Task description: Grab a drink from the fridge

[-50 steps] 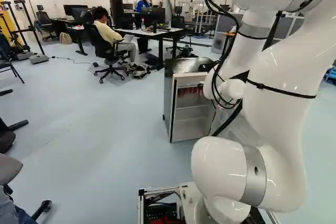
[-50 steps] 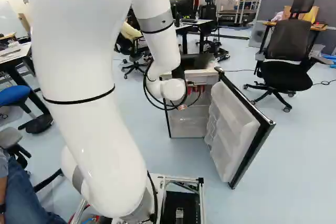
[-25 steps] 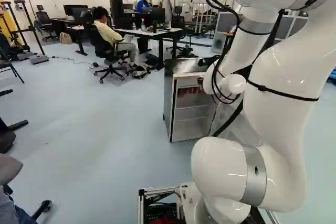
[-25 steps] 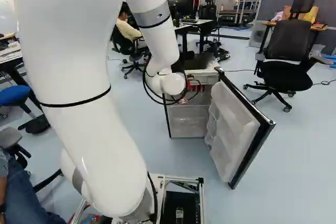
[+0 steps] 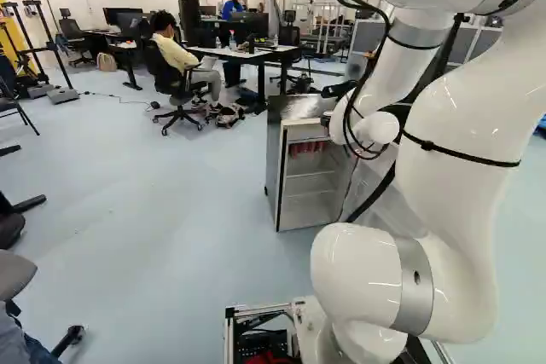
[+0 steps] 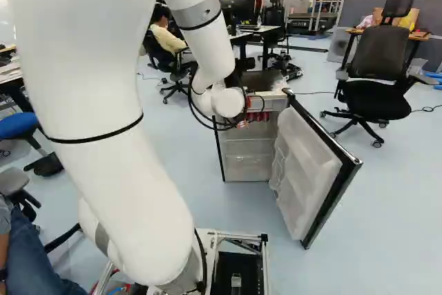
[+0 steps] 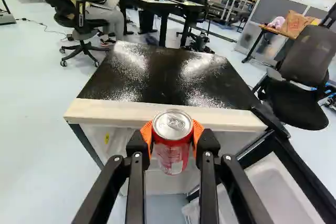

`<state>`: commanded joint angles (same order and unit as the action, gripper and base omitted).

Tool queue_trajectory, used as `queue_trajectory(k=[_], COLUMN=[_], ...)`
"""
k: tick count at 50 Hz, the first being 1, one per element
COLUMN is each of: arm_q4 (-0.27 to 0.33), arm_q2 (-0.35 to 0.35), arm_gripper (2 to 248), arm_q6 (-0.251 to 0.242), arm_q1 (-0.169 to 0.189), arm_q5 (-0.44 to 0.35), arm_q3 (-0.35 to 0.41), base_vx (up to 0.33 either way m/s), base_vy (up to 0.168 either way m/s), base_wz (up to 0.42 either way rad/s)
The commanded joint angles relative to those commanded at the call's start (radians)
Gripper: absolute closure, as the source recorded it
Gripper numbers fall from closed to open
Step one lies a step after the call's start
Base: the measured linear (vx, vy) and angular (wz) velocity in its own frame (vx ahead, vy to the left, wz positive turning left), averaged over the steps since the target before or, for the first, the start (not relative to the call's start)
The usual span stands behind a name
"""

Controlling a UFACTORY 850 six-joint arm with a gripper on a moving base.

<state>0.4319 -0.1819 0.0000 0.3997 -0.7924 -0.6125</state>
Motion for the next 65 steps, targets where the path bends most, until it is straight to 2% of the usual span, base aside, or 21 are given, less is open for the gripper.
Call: queue_trajectory(k=[29, 65], arm_q4=[0.0, 0.0], arm_q2=[0.006, -0.082], arm_gripper=[154, 154], arm_q6=[0.0, 0.0], arm_q1=[-0.017, -0.047], arm_q5=[0.0, 0.0], arm_q3=[-0.068, -0.169], base_vx=[0.0, 0.0], base_vy=[0.0, 0.0], base_wz=[0.0, 0.0])
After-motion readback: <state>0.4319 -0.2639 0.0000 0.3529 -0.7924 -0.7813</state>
